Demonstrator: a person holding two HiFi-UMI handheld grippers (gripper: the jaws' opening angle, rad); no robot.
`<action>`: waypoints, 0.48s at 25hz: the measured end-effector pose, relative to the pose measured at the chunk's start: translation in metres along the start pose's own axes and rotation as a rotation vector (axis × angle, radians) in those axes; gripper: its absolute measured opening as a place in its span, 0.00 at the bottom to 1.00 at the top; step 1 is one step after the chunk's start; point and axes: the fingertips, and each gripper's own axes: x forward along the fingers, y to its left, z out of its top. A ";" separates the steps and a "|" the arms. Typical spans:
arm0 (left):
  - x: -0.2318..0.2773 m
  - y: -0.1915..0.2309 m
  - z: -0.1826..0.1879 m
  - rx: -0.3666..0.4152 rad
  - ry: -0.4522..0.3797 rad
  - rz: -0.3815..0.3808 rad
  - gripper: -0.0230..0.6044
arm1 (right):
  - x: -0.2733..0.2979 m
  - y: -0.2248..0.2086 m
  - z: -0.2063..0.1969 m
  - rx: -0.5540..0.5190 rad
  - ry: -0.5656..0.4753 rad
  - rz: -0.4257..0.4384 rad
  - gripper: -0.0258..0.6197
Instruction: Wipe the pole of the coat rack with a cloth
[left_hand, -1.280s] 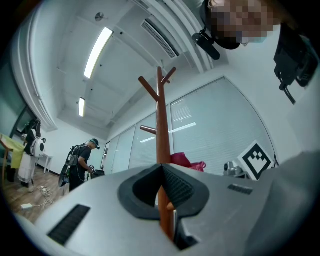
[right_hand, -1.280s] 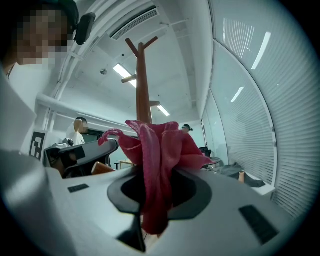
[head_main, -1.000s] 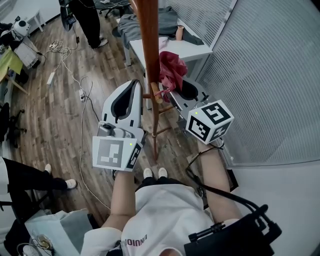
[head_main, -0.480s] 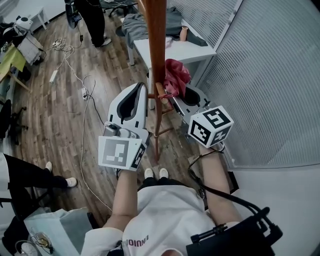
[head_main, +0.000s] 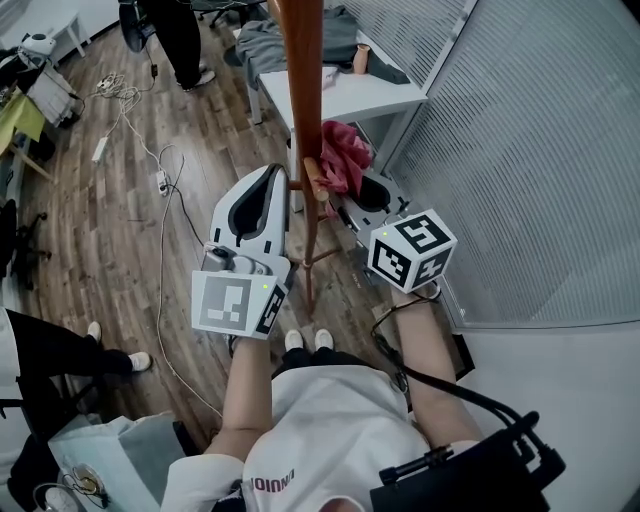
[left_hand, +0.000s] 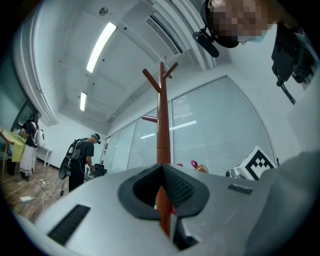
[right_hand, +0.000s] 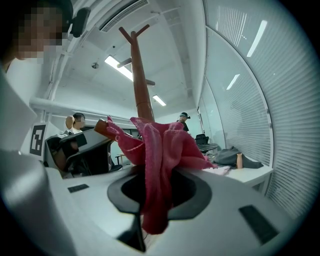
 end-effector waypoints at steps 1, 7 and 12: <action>0.000 0.000 -0.001 -0.001 0.002 0.001 0.06 | 0.000 0.000 -0.001 0.002 0.003 0.000 0.19; -0.002 -0.001 -0.007 -0.008 0.012 0.001 0.06 | 0.001 0.000 -0.013 0.025 0.022 0.002 0.19; -0.004 -0.002 -0.012 -0.014 0.022 0.002 0.06 | 0.001 -0.001 -0.023 0.037 0.041 0.003 0.19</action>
